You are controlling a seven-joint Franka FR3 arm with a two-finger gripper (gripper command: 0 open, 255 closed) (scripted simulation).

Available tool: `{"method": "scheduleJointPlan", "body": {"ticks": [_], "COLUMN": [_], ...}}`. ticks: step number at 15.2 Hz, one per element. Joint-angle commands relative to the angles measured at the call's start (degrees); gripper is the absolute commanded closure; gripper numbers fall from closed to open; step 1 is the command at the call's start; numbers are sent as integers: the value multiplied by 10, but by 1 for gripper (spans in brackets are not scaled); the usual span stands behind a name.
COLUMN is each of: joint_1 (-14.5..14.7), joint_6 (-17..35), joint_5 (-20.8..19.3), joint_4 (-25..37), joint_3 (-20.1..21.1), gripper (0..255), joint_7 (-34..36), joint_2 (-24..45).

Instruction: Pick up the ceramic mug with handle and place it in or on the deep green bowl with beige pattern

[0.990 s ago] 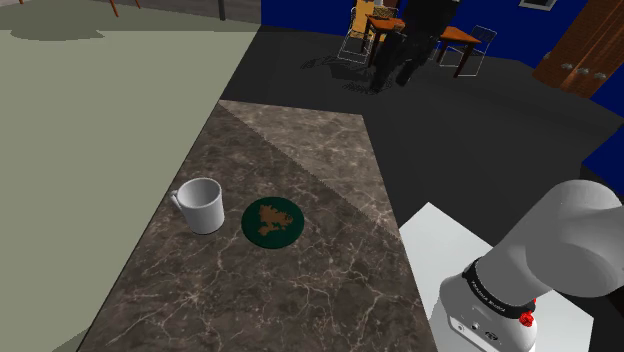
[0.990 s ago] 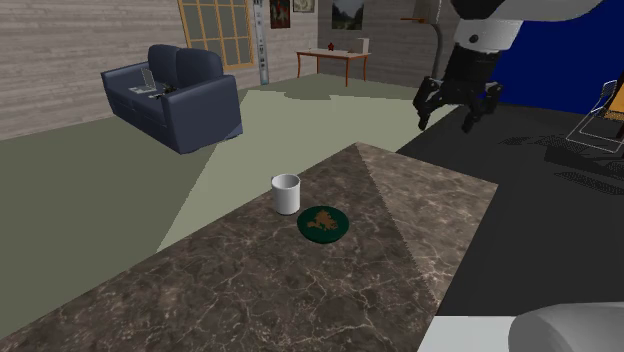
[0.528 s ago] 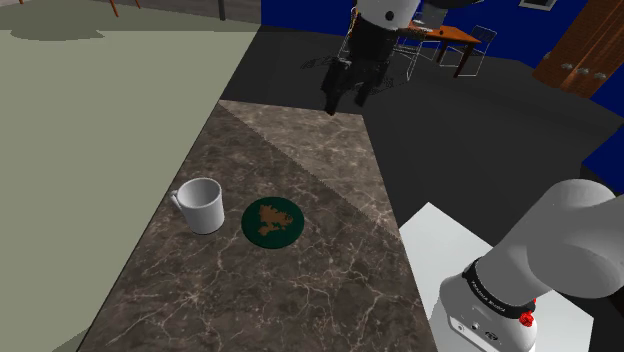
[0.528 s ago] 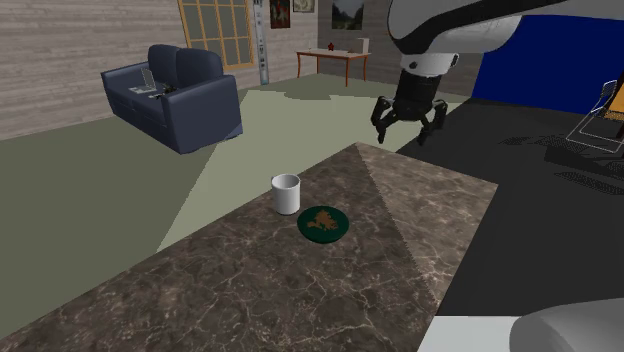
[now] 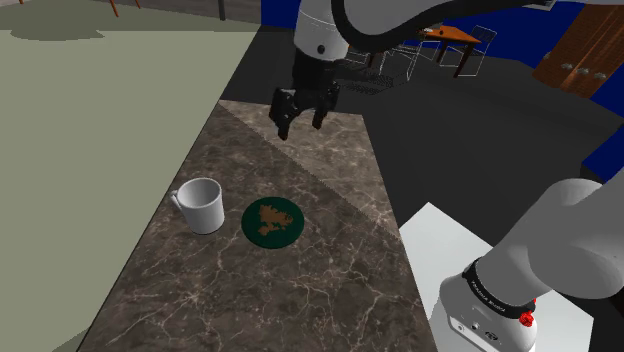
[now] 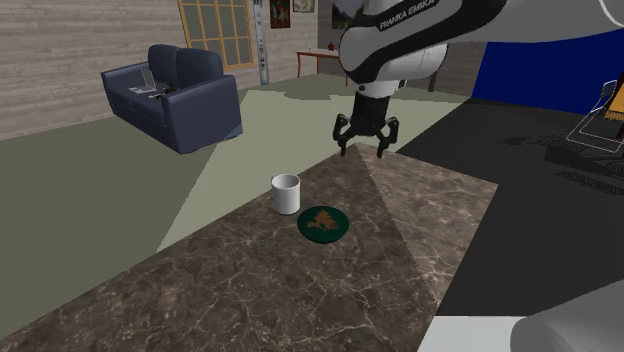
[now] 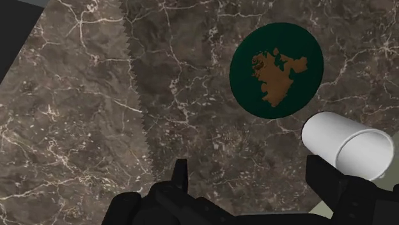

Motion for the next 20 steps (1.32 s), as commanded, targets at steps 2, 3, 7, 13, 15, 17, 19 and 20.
{"method": "scheduleJointPlan", "body": {"ticks": [2,3,7,13,15,17,19,20], "joint_1": [7,9,26,69,87,89,91,92], "joint_6": [20,24,37,36,30,43,55,61], "joint_5": [-18,-25,-60,-116,-132,-135,-139,-140], "joint_4": [34,47,106,218,261,255,249,246], "joint_3": [23,29,48,56,54,52,50,49], "gripper": [0,0,0,0,0,0,0,0], "joint_7": [37,50,99,166,183,185,187,188], "joint_2": [63,84,171,308,354,360,367,371]}}
